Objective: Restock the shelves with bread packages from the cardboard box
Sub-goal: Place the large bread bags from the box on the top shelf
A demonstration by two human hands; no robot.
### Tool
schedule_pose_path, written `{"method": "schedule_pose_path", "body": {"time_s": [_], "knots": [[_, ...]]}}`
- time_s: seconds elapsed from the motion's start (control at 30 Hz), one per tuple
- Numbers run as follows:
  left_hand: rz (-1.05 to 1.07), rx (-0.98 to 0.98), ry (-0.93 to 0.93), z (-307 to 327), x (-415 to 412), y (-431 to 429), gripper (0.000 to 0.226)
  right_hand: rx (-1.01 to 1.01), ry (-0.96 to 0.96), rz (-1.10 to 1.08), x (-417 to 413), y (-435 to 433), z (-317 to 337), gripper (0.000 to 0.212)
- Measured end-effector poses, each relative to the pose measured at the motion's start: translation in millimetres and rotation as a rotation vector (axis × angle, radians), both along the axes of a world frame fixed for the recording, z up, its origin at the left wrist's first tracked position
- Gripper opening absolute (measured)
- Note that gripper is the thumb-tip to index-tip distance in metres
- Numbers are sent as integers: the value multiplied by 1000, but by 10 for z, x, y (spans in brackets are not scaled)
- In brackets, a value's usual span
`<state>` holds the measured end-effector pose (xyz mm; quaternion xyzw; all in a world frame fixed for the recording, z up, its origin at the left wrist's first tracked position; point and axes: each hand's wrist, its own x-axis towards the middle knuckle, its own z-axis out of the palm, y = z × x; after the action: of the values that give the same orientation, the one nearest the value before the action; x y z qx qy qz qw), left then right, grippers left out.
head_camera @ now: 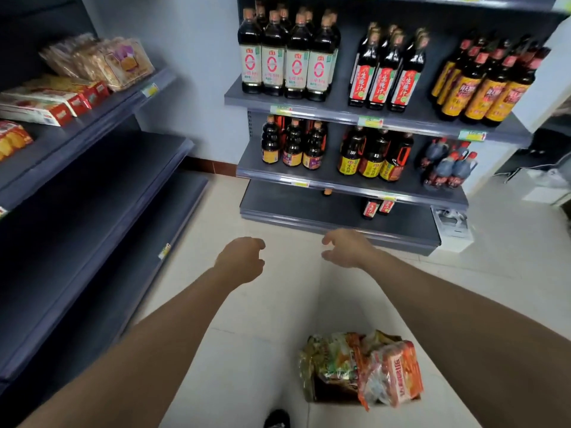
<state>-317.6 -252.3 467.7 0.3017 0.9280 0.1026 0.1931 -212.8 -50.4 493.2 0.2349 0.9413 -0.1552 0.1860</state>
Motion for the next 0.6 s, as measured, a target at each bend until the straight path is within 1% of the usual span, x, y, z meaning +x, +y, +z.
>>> {"method": "schedule_pose_path", "body": {"time_s": [0.17, 0.3, 0.47, 0.5, 0.6], "knots": [[-14, -28, -88, -381, 114, 318, 43, -26, -80, -23, 114, 292, -378, 44], [-39, -99, -133, -731, 244, 499, 42, -65, -159, -30, 200, 476, -786, 45], [32, -151, -225, -1259, 436, 718, 40, -96, -268, -26, 295, 767, -1361, 45], [57, -150, -250, -1366, 494, 763, 40, -97, -303, -6, 313, 831, -1481, 42], [137, -157, -337, -1727, 692, 891, 42, -146, -365, 51, 400, 991, -1834, 24]]}}
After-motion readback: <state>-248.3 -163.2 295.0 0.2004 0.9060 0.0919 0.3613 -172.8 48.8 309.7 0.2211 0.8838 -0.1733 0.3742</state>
